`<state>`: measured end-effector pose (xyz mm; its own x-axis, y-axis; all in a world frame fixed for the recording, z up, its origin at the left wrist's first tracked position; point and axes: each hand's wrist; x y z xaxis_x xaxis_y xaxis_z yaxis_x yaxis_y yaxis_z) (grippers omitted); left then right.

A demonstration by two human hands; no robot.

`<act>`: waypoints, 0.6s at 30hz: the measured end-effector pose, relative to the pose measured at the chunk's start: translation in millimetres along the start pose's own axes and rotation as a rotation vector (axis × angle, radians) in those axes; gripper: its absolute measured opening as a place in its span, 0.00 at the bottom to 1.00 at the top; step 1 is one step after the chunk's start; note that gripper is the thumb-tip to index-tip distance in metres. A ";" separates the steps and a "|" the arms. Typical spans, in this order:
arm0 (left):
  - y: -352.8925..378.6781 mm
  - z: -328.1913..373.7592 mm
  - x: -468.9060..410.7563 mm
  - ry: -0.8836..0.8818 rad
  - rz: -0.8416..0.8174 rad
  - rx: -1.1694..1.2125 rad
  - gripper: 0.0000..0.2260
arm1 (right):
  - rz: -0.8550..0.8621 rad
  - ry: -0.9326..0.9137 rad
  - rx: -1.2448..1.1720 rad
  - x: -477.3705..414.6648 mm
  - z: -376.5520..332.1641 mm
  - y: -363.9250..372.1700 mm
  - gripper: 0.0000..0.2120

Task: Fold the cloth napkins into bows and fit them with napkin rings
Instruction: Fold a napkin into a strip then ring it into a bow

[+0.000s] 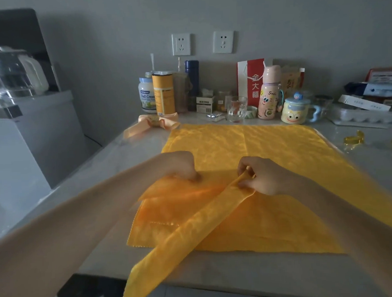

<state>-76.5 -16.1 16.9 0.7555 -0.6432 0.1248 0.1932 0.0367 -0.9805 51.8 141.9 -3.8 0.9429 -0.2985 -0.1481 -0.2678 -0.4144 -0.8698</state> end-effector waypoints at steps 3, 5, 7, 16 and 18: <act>-6.9 13.3 -15.4 0.013 0.176 -0.049 0.16 | 0.047 0.032 0.082 -22.6 3.3 -5.8 0.07; -5.8 22.3 -22.3 -0.009 0.258 -0.129 0.11 | 0.087 0.051 0.151 -34.0 5.1 -0.2 0.08; 1.4 27.3 -26.8 -0.052 0.281 -0.178 0.07 | 0.121 0.069 0.232 -39.5 5.5 12.3 0.08; -16.6 5.1 -32.2 -0.338 -0.211 0.173 0.07 | 0.357 -0.268 0.443 -27.5 3.9 37.6 0.13; -20.5 10.2 -37.9 -0.349 -0.207 0.254 0.09 | 0.348 -0.271 0.392 -28.9 9.6 43.0 0.13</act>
<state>-102.8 15.3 33.9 0.8417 -0.3627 0.4001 0.4760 0.1483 -0.8669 14.9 141.0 -41.5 0.8434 -0.1083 -0.5263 -0.5261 0.0327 -0.8498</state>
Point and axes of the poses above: each hand's wrist, its own x-axis away from the middle knuckle, its own y-axis out of the palm, z = x × y, and after that the axes turned 12 degrees about z, right-handed
